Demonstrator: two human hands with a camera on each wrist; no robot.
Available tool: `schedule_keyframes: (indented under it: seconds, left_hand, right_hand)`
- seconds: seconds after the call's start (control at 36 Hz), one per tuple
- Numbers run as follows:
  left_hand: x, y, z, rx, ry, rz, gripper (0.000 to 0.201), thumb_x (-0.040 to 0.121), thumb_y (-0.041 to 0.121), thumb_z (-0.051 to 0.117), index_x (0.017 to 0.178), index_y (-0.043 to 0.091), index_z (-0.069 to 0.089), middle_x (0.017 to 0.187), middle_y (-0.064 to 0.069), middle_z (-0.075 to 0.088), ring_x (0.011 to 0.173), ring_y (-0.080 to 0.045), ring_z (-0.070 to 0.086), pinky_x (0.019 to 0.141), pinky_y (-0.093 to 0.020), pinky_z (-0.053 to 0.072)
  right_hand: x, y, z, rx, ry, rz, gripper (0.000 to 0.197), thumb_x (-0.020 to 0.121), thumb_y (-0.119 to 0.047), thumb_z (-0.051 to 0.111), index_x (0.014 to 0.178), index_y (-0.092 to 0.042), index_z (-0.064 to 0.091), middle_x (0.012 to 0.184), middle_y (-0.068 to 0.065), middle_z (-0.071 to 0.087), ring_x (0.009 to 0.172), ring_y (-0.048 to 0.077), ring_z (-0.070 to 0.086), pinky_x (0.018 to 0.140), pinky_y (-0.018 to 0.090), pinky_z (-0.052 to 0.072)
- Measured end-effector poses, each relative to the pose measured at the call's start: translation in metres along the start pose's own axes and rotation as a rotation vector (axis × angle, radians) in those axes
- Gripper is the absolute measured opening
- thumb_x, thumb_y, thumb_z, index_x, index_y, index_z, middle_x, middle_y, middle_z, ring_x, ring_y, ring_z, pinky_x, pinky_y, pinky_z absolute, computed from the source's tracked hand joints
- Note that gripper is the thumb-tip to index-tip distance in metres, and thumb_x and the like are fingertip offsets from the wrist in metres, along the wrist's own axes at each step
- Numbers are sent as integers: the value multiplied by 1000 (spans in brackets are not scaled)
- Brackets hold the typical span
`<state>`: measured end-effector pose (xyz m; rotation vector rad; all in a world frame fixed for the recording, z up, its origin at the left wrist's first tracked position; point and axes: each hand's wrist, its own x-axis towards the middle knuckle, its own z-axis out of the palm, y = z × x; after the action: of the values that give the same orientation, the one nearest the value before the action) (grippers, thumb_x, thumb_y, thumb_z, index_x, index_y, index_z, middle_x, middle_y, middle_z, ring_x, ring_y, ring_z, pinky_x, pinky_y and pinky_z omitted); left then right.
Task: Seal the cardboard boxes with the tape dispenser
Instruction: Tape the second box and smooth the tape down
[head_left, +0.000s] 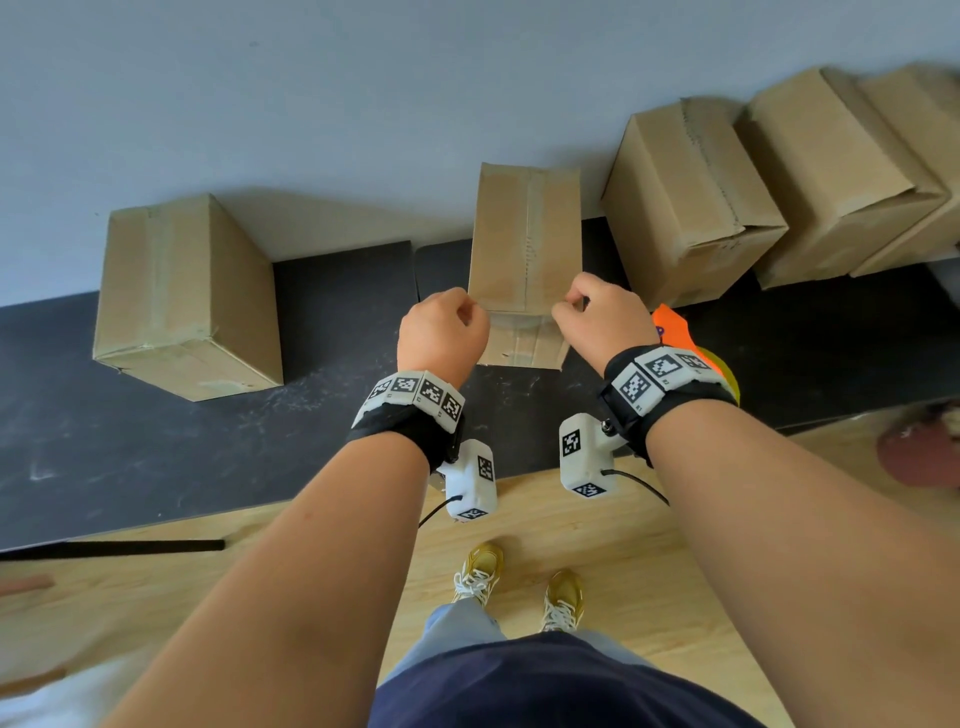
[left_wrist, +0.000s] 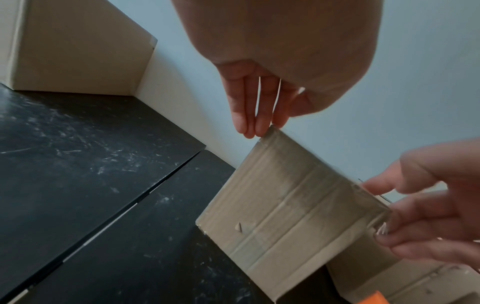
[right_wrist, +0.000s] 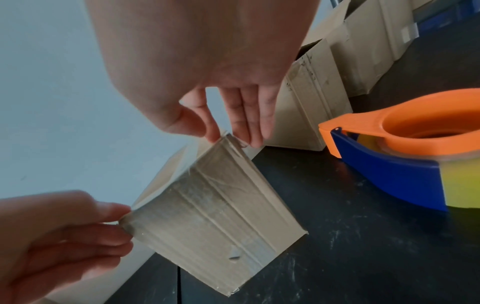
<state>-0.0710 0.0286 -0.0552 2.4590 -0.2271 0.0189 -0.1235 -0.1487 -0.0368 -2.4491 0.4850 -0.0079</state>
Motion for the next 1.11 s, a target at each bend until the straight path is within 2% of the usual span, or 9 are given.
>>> schedule_keyframes:
  seconds: [0.11,0.19,0.31,0.39,0.61,0.75,0.92,1.0,1.11]
  left_hand:
    - [2,-3,1,17,6,37,21,87,38,62,90,17,69,85,6,68,79,-12,62,74,-25,49]
    - [3,-6,2,64,3,67,25,87,40,65,91,15,66,87,3,66,79,-14,60,72,-26,46]
    - [3,-8,5,142,-4,155,25,91,36,60,91,11,63,88,-1,64,78,-18,59,71,-33,50]
    - [4,-7,6,230,-36,197,27,95,34,54,91,9,60,88,-4,62,79,-22,57,72,-39,49]
    - [8,-6,7,308,-60,243,25,98,30,50,94,6,57,90,-7,58,82,-25,54,67,-37,44]
    - [5,-8,12,363,-47,279,23,99,26,48,95,4,53,89,-10,55,81,-28,52,60,-34,33]
    - [2,-10,17,336,-8,309,17,97,20,51,91,4,51,80,-10,49,72,-29,49,52,-37,39]
    - [-2,-11,20,319,-23,295,15,98,21,48,93,6,47,82,-8,46,72,-27,45,53,-37,42]
    - [-2,-11,24,269,-6,284,14,97,20,48,93,7,47,83,-7,47,74,-25,45,53,-38,45]
  right_hand:
    - [1,-4,-1,-63,9,-31,29,87,-38,64,89,-10,57,76,7,61,72,27,57,64,37,46]
    - [1,-4,2,-122,-2,-35,34,84,-40,71,90,-12,53,72,1,53,70,23,52,57,33,38]
    - [1,-2,5,-205,25,-97,33,89,-40,68,90,-13,49,71,0,47,67,23,49,55,31,31]
    - [1,-1,6,-284,43,-147,32,92,-41,64,93,-12,50,79,4,51,72,24,51,59,32,35]
    - [-1,2,11,-270,83,-167,30,92,-38,65,97,-11,52,86,7,55,78,25,53,63,35,44]
    - [-1,5,12,-233,93,-170,27,91,-34,66,97,-11,53,85,6,53,77,23,51,63,32,38]
    - [6,12,11,-138,52,-166,30,87,-31,72,98,-8,56,88,7,57,76,25,54,65,35,44]
    - [8,16,8,-138,34,-189,29,87,-29,72,97,-7,55,85,7,57,73,25,53,62,32,39]
    - [9,13,10,-192,60,-211,28,89,-29,70,92,-6,53,81,9,56,71,27,53,63,38,47]
